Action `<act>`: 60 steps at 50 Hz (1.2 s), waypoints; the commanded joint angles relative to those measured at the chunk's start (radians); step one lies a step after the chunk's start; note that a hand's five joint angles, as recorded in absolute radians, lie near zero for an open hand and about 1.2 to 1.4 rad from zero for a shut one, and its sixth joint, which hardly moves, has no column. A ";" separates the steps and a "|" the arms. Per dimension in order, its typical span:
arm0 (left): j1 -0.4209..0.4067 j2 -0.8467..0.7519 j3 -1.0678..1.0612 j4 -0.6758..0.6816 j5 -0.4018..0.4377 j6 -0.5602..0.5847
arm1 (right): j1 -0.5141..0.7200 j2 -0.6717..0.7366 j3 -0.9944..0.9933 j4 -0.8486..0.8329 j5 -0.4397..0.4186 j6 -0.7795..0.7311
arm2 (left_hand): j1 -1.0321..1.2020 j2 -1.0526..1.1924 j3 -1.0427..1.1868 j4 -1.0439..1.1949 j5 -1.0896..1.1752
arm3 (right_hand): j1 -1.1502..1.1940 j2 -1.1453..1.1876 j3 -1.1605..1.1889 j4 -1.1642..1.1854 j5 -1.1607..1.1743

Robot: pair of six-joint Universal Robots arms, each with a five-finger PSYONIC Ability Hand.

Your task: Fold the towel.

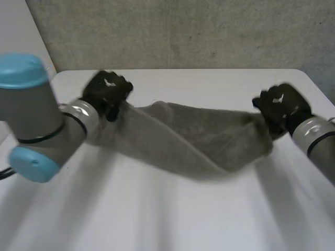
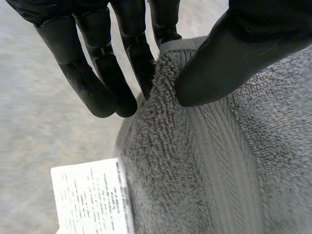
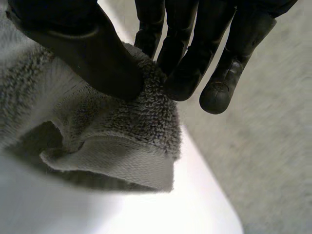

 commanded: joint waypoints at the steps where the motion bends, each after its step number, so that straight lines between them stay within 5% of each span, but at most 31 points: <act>1: 0.045 0.262 -0.117 0.009 0.000 -0.126 | -0.009 -0.229 -0.066 0.152 -0.127 0.166 | -0.034 -0.095 -0.154 -0.129 -0.269 | 0.073 0.089 0.043 0.053 0.060; 11: 0.194 0.640 -0.223 0.012 0.008 -0.287 | -0.083 -0.355 -0.288 0.482 -0.251 0.250 | -0.034 -0.095 -0.154 -0.129 -0.269 | 0.073 0.089 0.043 0.053 0.060; 17: 0.251 0.648 -0.256 0.000 0.016 -0.332 | -0.129 -0.279 -0.400 0.664 -0.365 0.244 | -0.034 -0.095 -0.154 -0.129 -0.269 | 0.073 0.089 0.043 0.053 0.060; 24: 0.236 0.532 -0.305 0.010 0.016 -0.326 | -0.152 -0.125 -0.417 0.685 -0.376 0.220 | -0.034 -0.095 -0.154 -0.129 -0.269 | 0.073 0.089 0.043 0.053 0.060; 27: 0.229 0.412 -0.286 0.012 0.016 -0.326 | -0.089 -0.027 -0.450 0.688 -0.348 0.190 | -0.034 -0.095 -0.154 -0.129 -0.269 | 0.073 0.089 0.043 0.053 0.060; 34: 0.196 0.069 -0.024 -0.013 -0.001 -0.283 | 0.043 0.183 -0.603 0.657 -0.112 0.125 | -0.034 -0.095 -0.154 -0.129 -0.269 | 0.073 0.089 0.043 0.053 0.060; 38: 0.171 0.012 0.119 -0.020 -0.007 -0.233 | 0.103 0.266 -0.721 0.583 -0.024 0.105 | -0.034 -0.095 -0.154 -0.129 -0.269 | 0.073 0.089 0.043 0.053 0.060; 44: 0.151 0.016 0.369 0.139 -0.021 -0.260 | 0.186 0.280 -0.836 0.185 0.088 0.135 | -0.034 -0.095 -0.154 -0.129 -0.269 | 0.073 0.089 0.043 0.053 0.060; 46: 0.145 0.053 0.400 0.278 -0.049 -0.345 | 0.193 0.222 -0.777 -0.038 0.114 0.173 | -0.034 -0.095 -0.154 -0.129 -0.269 | 0.073 0.089 0.043 0.053 0.060; 48: 0.156 0.090 0.406 0.326 -0.067 -0.385 | 0.196 0.165 -0.745 -0.076 0.117 0.195 | -0.034 -0.095 -0.154 -0.129 -0.269 | 0.073 0.089 0.043 0.053 0.060; 52: 0.163 0.124 0.399 0.328 -0.103 -0.439 | 0.192 0.096 -0.710 -0.052 0.112 0.221 | -0.034 -0.095 -0.154 -0.129 -0.269 | 0.073 0.089 0.043 0.053 0.060; 60: 0.193 0.119 0.158 0.323 -0.099 -0.450 | 0.183 0.175 -0.637 0.286 0.059 0.221 | -0.034 -0.095 -0.154 -0.129 -0.269 | 0.073 0.089 0.043 0.053 0.060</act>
